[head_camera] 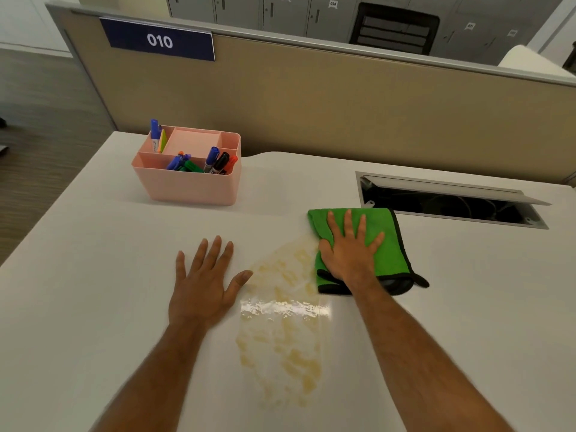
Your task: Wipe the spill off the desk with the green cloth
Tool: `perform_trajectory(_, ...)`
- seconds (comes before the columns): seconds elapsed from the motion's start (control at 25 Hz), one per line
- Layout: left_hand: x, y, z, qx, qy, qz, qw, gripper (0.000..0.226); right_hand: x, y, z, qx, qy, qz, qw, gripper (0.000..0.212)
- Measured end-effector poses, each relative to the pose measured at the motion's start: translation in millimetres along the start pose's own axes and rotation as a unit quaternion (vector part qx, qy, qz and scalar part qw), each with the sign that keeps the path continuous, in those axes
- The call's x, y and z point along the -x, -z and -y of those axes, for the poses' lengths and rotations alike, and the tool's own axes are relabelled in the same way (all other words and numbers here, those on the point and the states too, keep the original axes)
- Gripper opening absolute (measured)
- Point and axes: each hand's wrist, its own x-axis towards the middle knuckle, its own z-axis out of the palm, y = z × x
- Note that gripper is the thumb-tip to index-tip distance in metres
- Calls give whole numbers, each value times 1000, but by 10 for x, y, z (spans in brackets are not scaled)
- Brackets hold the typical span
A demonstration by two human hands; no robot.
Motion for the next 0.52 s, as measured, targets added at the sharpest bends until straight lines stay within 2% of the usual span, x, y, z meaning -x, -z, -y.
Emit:
perform_trajectory(0.36,-3,13,13,-1,-4,9,1000,91,-36,25,-143,36,173,30,984,66)
perform_trajectory(0.52,10,16,15,0,-6,16,1000,94,215,-22,-160,41,206,30,977,69)
